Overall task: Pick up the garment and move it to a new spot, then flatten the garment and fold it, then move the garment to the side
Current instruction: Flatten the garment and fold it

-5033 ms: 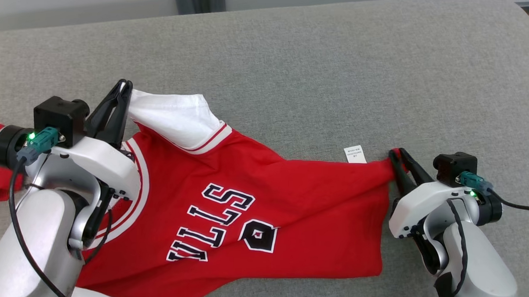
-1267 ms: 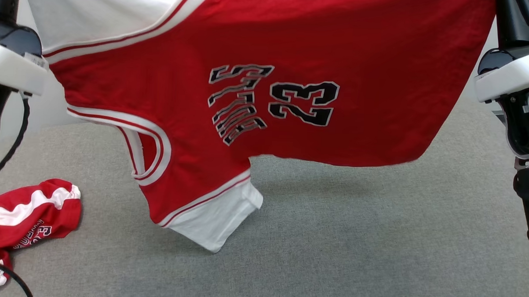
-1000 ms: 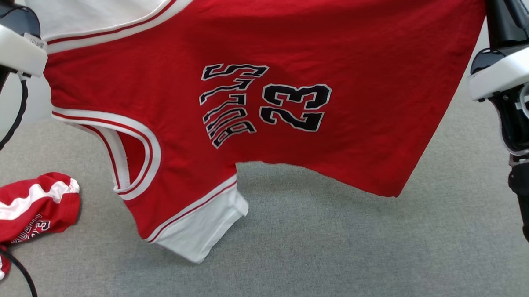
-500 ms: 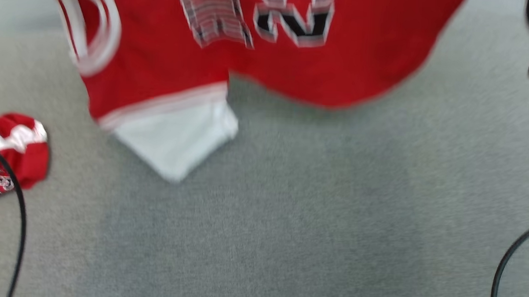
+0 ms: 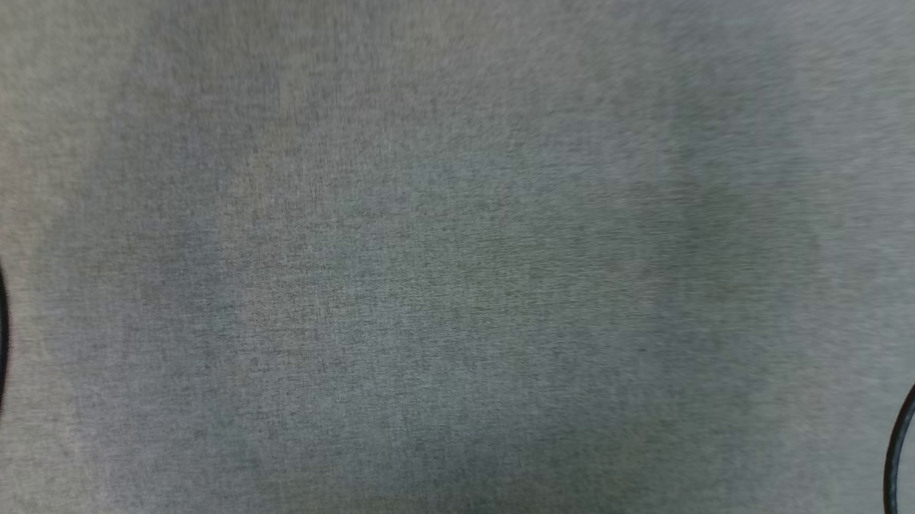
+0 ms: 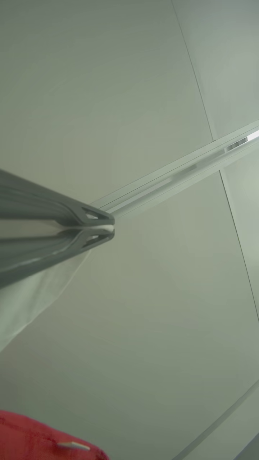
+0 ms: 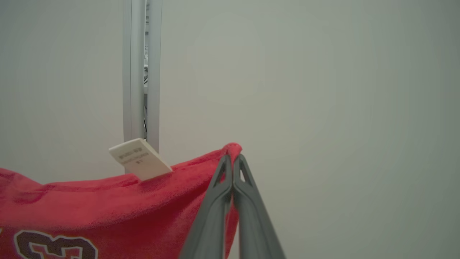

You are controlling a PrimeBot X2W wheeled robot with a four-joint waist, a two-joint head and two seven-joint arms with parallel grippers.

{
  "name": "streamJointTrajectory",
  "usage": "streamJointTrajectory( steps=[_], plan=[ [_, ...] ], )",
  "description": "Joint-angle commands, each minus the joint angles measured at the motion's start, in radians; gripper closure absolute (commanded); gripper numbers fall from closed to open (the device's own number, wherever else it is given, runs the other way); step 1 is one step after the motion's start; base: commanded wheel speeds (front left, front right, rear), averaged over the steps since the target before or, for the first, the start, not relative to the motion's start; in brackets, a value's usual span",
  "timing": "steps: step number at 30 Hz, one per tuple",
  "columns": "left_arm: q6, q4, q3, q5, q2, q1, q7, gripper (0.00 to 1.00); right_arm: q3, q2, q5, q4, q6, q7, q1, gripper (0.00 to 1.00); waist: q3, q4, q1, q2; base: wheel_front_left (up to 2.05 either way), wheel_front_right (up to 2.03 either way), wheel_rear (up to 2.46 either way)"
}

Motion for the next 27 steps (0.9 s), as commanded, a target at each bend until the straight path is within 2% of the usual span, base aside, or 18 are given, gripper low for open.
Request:
streamJointTrajectory(
  steps=[1,5,10,18,21,22,27],
  plan=[
    [-0.008,-0.016,-0.003,0.004,-0.006,0.039,-0.003,1.0,-0.001,-0.012,-0.012,-0.007,0.0,-0.002,0.011,1.0,0.065,0.03,0.0,0.0,0.0,0.0,0.0],
    [-0.025,-0.097,0.01,-0.016,-0.016,0.13,-0.003,1.0,-0.018,-0.041,-0.03,-0.034,0.0,-0.002,0.075,1.0,0.09,0.07,0.0,0.0,0.0,0.0,0.0],
    [-0.034,-0.202,0.044,-0.06,-0.012,0.342,-0.003,1.0,-0.03,-0.082,-0.019,-0.067,0.0,-0.002,0.21,1.0,0.072,0.105,0.0,0.0,0.0,0.0,0.0],
    [-0.033,-0.454,0.111,-0.096,0.044,0.804,-0.004,1.0,-0.046,-0.115,0.023,-0.226,0.0,-0.002,0.519,1.0,-0.038,0.108,0.0,0.0,0.0,0.0,0.0],
    [-0.014,-0.553,0.152,-0.068,0.056,0.984,-0.003,1.0,-0.074,-0.119,0.034,-0.302,0.0,-0.002,0.653,1.0,-0.088,0.104,0.0,0.0,0.0,0.0,0.0],
    [0.007,-0.607,0.174,-0.05,0.049,1.095,-0.003,1.0,-0.1,-0.112,0.043,-0.352,0.0,-0.002,0.741,1.0,-0.122,0.102,0.0,0.0,0.0,0.0,0.0],
    [0.048,-0.685,0.208,-0.021,0.018,1.316,-0.004,1.0,-0.14,-0.095,0.044,-0.458,0.0,-0.002,0.958,1.0,-0.207,0.095,0.0,0.0,0.0,0.0,0.0]
  ],
)
